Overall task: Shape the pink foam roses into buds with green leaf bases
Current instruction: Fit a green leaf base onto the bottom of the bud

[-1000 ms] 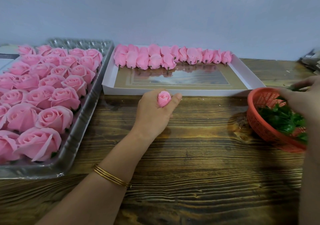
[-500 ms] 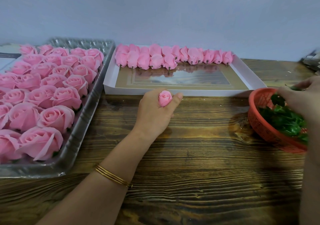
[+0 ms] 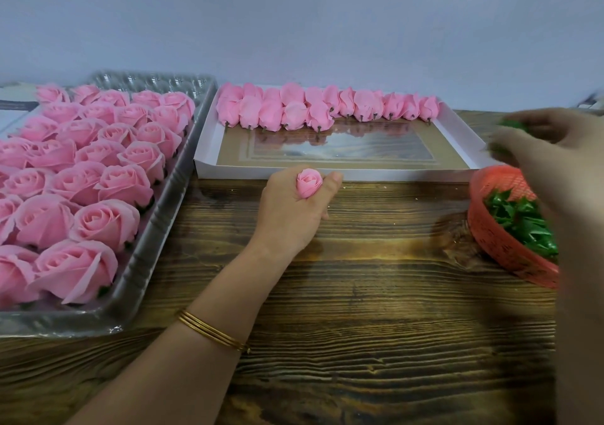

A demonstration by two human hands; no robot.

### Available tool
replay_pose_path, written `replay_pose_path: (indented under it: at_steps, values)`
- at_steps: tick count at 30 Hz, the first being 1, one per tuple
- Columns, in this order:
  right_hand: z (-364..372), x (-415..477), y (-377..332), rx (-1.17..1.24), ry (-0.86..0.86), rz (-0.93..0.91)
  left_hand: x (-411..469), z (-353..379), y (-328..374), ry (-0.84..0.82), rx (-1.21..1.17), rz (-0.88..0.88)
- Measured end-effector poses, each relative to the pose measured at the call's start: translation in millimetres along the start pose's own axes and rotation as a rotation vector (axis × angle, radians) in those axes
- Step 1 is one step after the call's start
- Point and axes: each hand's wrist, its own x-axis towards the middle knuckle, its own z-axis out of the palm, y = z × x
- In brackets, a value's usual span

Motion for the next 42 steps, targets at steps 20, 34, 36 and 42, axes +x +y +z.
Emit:
replay_pose_path:
  at_steps: [20, 34, 36, 42]
  values:
    - [91.9, -76.4, -25.2, 0.258, -0.845, 0.306, 3.3, -4.4, 13.0, 0.018, -0.539, -0.188]
    - [106.6, -95.6, -29.3, 0.199, -0.726, 0.279, 7.6, -5.1, 9.7, 0.017, -0.555, -0.205]
    - [107.2, -93.9, -27.3, 0.277, -0.721, 0.325, 7.8, -5.6, 9.2, 0.01, -0.563, -0.193]
    - [110.9, -96.6, -25.7, 0.391, -0.771, 0.363, 6.9, -5.9, 7.8, -0.009, -0.56, -0.185]
